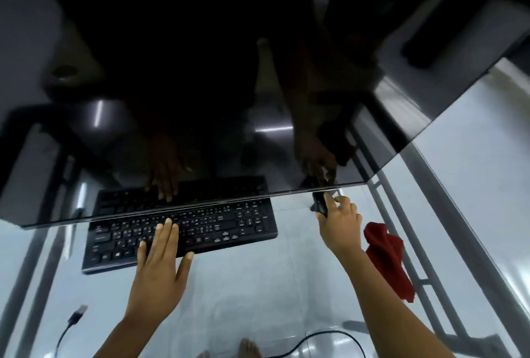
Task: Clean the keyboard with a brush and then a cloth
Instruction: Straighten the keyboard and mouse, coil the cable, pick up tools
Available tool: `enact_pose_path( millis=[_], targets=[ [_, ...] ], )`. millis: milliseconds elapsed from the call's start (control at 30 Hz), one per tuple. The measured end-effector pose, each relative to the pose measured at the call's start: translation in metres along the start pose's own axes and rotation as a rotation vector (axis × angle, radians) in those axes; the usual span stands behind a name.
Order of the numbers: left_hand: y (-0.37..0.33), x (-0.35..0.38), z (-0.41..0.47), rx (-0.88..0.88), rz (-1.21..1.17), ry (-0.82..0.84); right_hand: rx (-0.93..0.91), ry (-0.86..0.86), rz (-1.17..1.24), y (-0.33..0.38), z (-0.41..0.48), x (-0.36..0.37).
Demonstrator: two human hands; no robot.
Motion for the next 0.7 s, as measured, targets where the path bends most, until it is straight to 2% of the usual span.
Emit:
enact_pose_path(
  millis=[200,300,400,467,567,700],
  targets=[
    [0.085,-0.035,-0.045,-0.259,-0.028,-0.141,0.02,0.023,-0.085,0.001,-0.021,0.008],
    [0.137,-0.055,-0.084,-0.539,-0.023,-0.202,-0.011,-0.054,-0.046,0.016,-0.034,-0.001],
    [0.176,-0.059,-0.123,-0.793,-0.002,-0.163,-0.119,-0.12,0.004,0.051,-0.056,-0.003],
    [0.178,-0.051,-0.135,-0.765,-0.001,-0.098,-0.22,-0.123,0.057,0.086,-0.07,0.003],
    [0.164,-0.043,-0.129,-0.595,-0.005,-0.036,-0.358,-0.058,0.154,0.146,-0.088,0.014],
    [0.157,-0.066,-0.104,-0.634,-0.208,-0.091,-0.561,0.132,0.281,0.239,-0.121,0.021]
  ],
)
Point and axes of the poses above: each hand's wrist, its own z-axis towards the middle knuckle, its own x-axis out of the palm, y = z × x, the point moved 9 cm from there along z, towards the middle knuckle, and after that the axes turned 4 degrees about z, right-handed, at the moved point
